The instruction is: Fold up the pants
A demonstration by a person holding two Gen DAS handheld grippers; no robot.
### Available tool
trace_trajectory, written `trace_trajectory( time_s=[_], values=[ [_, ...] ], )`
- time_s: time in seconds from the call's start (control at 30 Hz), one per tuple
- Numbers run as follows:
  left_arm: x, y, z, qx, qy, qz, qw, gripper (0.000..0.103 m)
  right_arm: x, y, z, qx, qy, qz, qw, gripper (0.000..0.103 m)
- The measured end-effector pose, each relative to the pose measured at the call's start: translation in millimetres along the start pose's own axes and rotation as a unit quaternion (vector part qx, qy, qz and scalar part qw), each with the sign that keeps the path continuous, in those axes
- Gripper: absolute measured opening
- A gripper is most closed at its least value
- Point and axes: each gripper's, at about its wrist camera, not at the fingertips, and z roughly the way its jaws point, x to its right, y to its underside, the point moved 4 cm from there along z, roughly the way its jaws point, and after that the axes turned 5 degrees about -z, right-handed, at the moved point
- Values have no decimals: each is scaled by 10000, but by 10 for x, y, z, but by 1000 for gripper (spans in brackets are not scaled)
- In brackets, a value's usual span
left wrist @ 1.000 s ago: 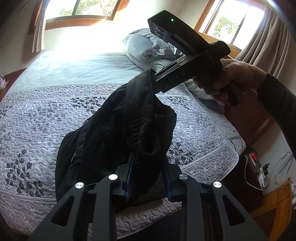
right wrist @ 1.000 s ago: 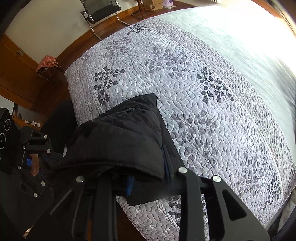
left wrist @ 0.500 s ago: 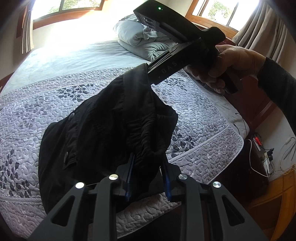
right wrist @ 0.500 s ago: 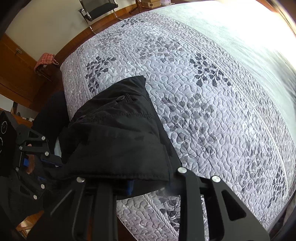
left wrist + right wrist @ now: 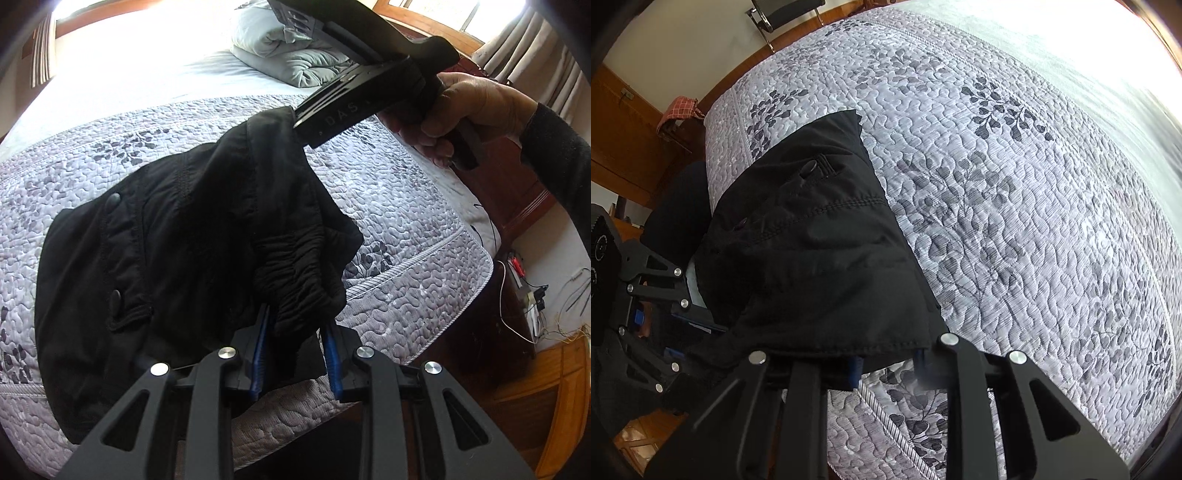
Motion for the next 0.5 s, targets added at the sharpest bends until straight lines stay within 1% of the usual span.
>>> trace_trajectory(
  time_s=[0.07,0.1,0.17,0.5],
  values=[
    [-3,21,80,-73,2,-15,10000,27,47,54,68,-10,-29,33,10000,18],
    [-12,27,121,-113,12,-33,9999,27,77,84,105,-18,-24,48,10000,14],
    [-31,53,207,-206,19,-72,9998,27,141,129,157,-2,-63,122,9999,10],
    [-132,168,527,-501,-23,-192,9986,27,315,304,458,71,-309,311,9990,10]
  ],
)
